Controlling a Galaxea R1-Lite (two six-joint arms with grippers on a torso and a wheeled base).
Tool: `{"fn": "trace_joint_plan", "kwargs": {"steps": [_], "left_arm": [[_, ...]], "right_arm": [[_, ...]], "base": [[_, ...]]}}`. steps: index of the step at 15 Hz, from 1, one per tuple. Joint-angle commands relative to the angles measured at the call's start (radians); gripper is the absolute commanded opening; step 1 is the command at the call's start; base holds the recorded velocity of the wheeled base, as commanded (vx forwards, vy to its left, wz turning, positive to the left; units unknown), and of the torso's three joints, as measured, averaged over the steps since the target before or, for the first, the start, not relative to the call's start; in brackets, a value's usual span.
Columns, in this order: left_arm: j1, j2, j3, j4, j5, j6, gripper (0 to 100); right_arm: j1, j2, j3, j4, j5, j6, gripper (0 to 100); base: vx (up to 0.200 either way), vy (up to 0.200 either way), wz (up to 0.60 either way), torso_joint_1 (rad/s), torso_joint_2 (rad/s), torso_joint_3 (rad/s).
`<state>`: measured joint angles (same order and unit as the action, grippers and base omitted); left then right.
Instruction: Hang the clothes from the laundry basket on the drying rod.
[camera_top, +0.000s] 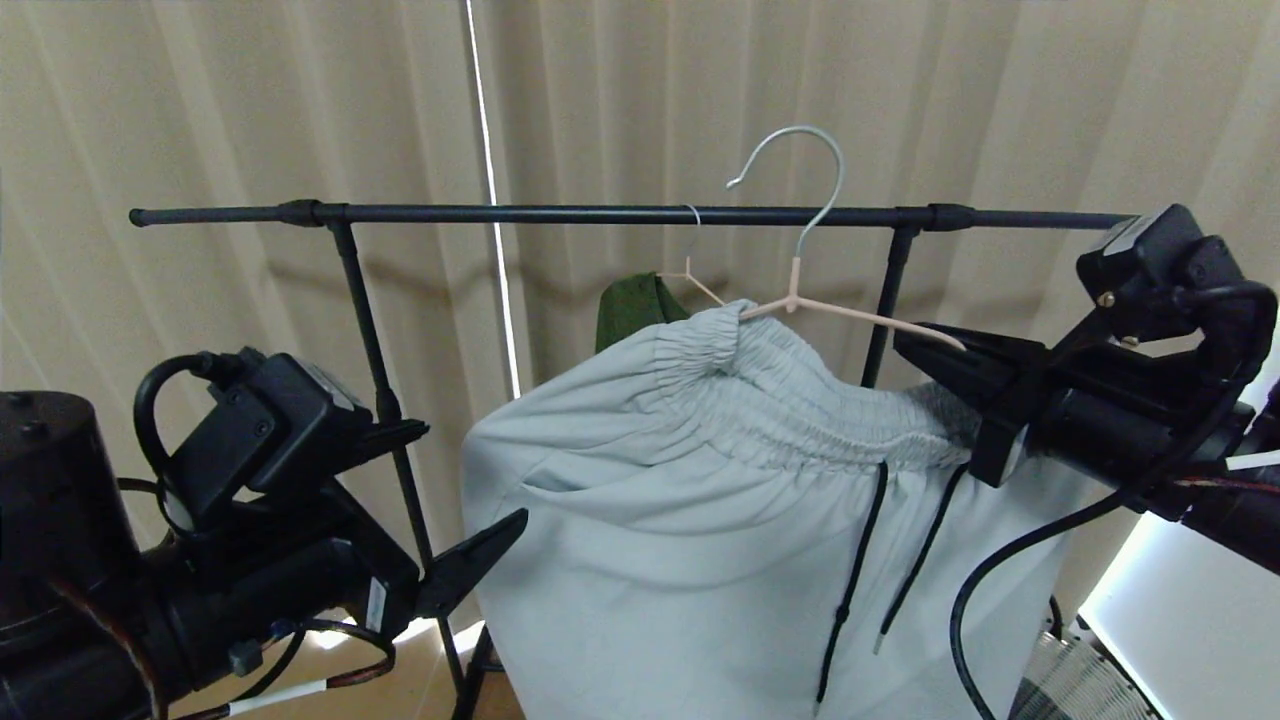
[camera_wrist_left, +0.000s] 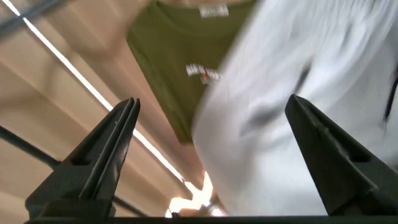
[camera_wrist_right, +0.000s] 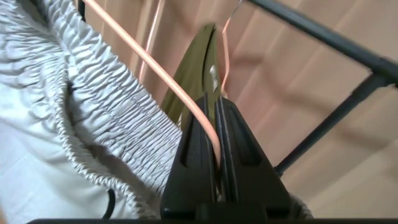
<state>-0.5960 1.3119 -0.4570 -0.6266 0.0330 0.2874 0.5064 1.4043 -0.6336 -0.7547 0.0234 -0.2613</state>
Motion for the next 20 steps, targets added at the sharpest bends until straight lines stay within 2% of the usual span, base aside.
{"fn": "trace_joint_plan", "kwargs": {"steps": [1, 3, 6, 7, 12, 14, 15, 20], "left_arm": [[0.005, 0.018, 0.024, -0.001, 0.001, -0.017, 100], [0.051, 0.064, 0.023, -0.001, 0.001, -0.027, 100], [0.077, 0.084, 0.021, -0.001, -0.001, -0.028, 100], [0.077, 0.084, 0.028, -0.001, -0.002, -0.025, 0], [0.105, 0.072, 0.04, -0.002, 0.004, -0.019, 0], [0.239, 0.0, 0.09, -0.002, -0.001, 0.055, 0], [0.271, -0.013, 0.098, -0.002, -0.001, 0.065, 0], [0.265, -0.043, 0.098, -0.002, -0.002, 0.061, 0]], "right_arm": [[0.0, -0.036, -0.006, 0.0, 0.003, 0.002, 0], [0.001, -0.045, -0.005, -0.002, 0.003, 0.004, 0], [0.001, -0.06, -0.005, 0.0, 0.013, 0.022, 0], [0.001, -0.074, 0.002, 0.0, 0.036, 0.037, 0], [-0.009, -0.071, -0.001, 0.001, 0.027, 0.037, 0], [-0.115, -0.071, -0.008, 0.0, 0.033, 0.036, 0], [-0.135, -0.071, -0.009, 0.001, 0.035, 0.036, 0], [-0.135, -0.065, -0.003, 0.001, 0.035, 0.036, 0]], "base": [[0.0, 0.0, 0.0, 0.0, 0.0, 0.0], [0.0, 0.0, 0.0, 0.0, 0.0, 0.0], [0.0, 0.0, 0.0, 0.0, 0.0, 0.0], [0.0, 0.0, 0.0, 0.0, 0.0, 0.0], [0.0, 0.0, 0.0, 0.0, 0.0, 0.0], [0.0, 0.0, 0.0, 0.0, 0.0, 0.0], [0.0, 0.0, 0.0, 0.0, 0.0, 0.0], [0.0, 0.0, 0.0, 0.0, 0.0, 0.0]]}}
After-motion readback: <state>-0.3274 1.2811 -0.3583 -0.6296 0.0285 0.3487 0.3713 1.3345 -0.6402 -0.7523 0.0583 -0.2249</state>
